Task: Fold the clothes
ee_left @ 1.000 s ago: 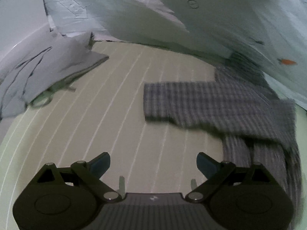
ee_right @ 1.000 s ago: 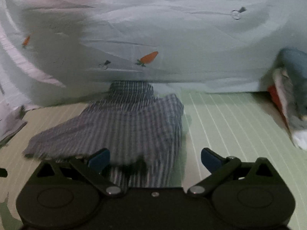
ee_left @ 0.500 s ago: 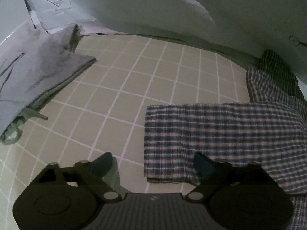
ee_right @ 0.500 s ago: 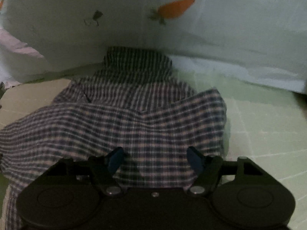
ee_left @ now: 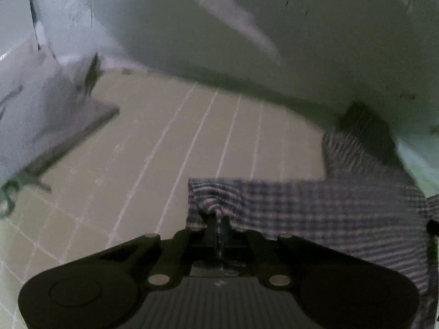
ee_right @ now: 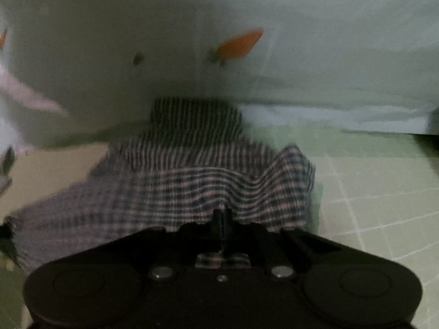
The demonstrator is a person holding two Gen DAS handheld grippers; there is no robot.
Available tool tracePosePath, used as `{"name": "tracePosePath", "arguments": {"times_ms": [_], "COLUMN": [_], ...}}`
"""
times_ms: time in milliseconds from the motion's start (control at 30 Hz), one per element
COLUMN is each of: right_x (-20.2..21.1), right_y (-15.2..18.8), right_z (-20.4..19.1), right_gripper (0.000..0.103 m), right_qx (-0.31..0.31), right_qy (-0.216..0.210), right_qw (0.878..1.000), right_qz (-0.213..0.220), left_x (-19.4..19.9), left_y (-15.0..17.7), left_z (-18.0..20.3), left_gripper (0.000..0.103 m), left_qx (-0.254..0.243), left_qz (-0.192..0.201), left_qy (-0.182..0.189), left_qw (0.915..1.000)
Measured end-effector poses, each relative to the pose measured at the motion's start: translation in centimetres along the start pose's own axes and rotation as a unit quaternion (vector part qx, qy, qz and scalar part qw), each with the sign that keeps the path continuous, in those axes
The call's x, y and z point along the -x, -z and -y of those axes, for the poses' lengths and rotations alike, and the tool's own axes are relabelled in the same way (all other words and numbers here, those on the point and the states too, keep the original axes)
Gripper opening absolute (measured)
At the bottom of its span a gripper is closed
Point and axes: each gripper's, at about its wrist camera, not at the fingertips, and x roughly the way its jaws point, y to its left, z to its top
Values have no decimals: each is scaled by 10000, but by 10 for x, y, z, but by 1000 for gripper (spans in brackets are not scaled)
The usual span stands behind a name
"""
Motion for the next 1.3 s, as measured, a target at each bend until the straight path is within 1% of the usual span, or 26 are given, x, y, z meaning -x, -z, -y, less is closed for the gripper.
{"name": "tracePosePath", "arguments": {"times_ms": [133, 167, 233, 267, 300, 333, 367, 400, 433, 467, 500, 533, 567, 600, 700, 767, 800, 867, 900, 933, 967, 1000, 1033, 1100, 1167, 1300], "right_x": [29, 36, 42, 43, 39, 30, 19, 13, 8, 3, -2, -4, -8, -13, -32, -52, -61, -75, -78, -79, -85, -88, -89, -96, -99, -126], "right_y": [-18, -23, -34, -39, -42, -43, -43, -41, -39, -37, -36, -34, -32, -30, -25, -24, -23, -23, -25, -27, -30, -34, -39, -56, -69, -72], "right_z": [-6, -9, -16, -20, -26, -33, -40, -37, -34, -31, -27, -19, -9, 2, 38, 57, 63, 70, 70, 71, 71, 70, 69, 65, 67, 52], "right_gripper": [0, 0, 0, 0, 1, 1, 4, 20, 29, 45, 54, 59, 67, 71, 71, 71, 71, 68, 61, 49, 9, 1, 1, 1, 1, 1], "right_qx": [-115, -111, -157, -178, -161, -75, 17, -160, -361, -561, -760, -977, -1129, -1274, -1766, -2187, -2335, -2535, -2506, -2437, -2415, -2386, -2232, -1921, -1887, -907], "right_qy": [-116, -150, -383, -509, -642, -784, -841, -764, -677, -589, -500, -438, -278, -109, 316, 429, 353, 252, 204, 105, -40, -164, -278, -270, -263, 102], "right_qw": [9986, 9977, 9955, 9943, 9935, 9935, 9943, 9954, 9959, 9959, 9954, 9938, 9929, 9916, 9836, 9734, 9692, 9637, 9652, 9671, 9671, 9681, 9726, 9802, 9812, 9942], "right_qz": [506, 650, 851, 917, 922, 824, 651, 559, 474, 389, 304, 295, 232, 164, -187, -531, -703, -799, -716, -728, -797, -746, -585, -384, -293, -562], "left_x": [48, 60, 78, 82, 78, 73, 68, 60, 52, 47, 42, 39, 36, 33, 26, 22, 21, 18, 17, 15, 13, 12, 10, 7, 2, 0], "left_y": [-19, -23, -26, -26, -24, -21, -19, -15, -12, -9, -6, -4, -3, -2, -1, -1, 1, 4, 6, 6, 6, 7, 7, 8, 10, 12], "left_z": [-11, -16, -28, -35, -41, -48, -55, -63, -70, -74, -78, -79, -79, -78, -77, -77, -78, -81, -83, -84, -85, -86, -86, -86, -86, -82], "left_gripper": [2, 2, 2, 2, 2, 2, 2, 2, 2, 2, 3, 3, 3, 3, 3, 3, 3, 3, 3, 3, 3, 3, 3, 3, 3, 3], "left_qx": [129, 181, 342, 440, 513, 586, 669, 814, 950, 1045, 1128, 1135, 1137, 1115, 1100, 1105, 1113, 1130, 1138, 1142, 1147, 1157, 1159, 1146, 1175, 1198], "left_qz": [640, 804, 1052, 1127, 1091, 1055, 1006, 885, 752, 656, 566, 511, 460, 429, 360, 322, 310, 286, 274, 260, 246, 229, 200, 147, 85, 61], "left_qy": [162, 154, 91, 33, -81, -194, -298, -338, -340, -357, -372, -375, -378, -382, -387, -389, -397, -414, -422, -432, -442, -452, -442, -405, -366, -298], "left_qw": [9977, 9965, 9938, 9927, 9927, 9925, 9922, 9922, 9921, 9917, 9913, 9915, 9917, 9921, 9925, 9926, 9925, 9923, 9922, 9922, 9921, 9920, 9921, 9925, 9924, 9923]}}
